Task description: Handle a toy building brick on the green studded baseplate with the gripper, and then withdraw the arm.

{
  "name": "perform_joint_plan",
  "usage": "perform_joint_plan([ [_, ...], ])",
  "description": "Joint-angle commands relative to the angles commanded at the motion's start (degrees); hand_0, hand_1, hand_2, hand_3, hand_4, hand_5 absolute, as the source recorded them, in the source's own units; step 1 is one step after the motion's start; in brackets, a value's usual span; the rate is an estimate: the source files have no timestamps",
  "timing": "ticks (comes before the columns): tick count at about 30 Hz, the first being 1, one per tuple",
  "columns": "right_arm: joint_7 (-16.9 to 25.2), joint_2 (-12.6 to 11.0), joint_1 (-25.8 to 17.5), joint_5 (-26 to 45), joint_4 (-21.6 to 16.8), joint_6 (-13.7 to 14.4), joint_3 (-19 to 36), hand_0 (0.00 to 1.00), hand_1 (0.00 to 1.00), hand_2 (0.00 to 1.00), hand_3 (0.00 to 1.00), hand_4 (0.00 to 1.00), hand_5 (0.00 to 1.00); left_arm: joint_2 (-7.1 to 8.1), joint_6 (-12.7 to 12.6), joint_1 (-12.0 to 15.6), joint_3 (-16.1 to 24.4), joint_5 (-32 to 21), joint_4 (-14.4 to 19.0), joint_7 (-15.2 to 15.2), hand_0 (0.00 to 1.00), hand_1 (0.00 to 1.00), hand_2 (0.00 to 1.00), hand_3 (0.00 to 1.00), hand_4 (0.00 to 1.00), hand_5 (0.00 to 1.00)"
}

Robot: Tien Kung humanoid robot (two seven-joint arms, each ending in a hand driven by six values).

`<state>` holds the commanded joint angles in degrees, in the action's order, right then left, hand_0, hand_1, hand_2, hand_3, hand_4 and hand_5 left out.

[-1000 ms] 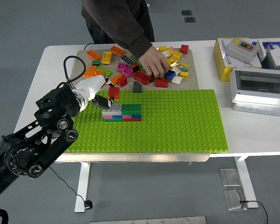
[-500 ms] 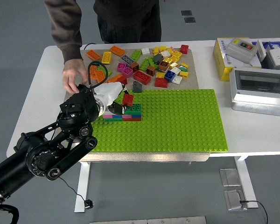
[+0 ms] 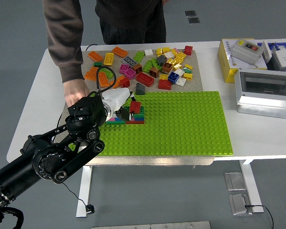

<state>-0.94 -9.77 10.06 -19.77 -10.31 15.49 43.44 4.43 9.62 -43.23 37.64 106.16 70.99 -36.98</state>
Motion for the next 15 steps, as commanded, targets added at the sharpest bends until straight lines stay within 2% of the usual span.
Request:
perform_joint_plan([
  [15,0.33,-0.01,0.39,0.18,0.0,0.02,-0.6,0.687,0.644,0.642,0.66,0.445,0.804,-0.79,-0.34,-0.95,0.08,-1.45,-3.51,0.0,0.944,0.903,0.883,0.52,0.594,0.182],
])
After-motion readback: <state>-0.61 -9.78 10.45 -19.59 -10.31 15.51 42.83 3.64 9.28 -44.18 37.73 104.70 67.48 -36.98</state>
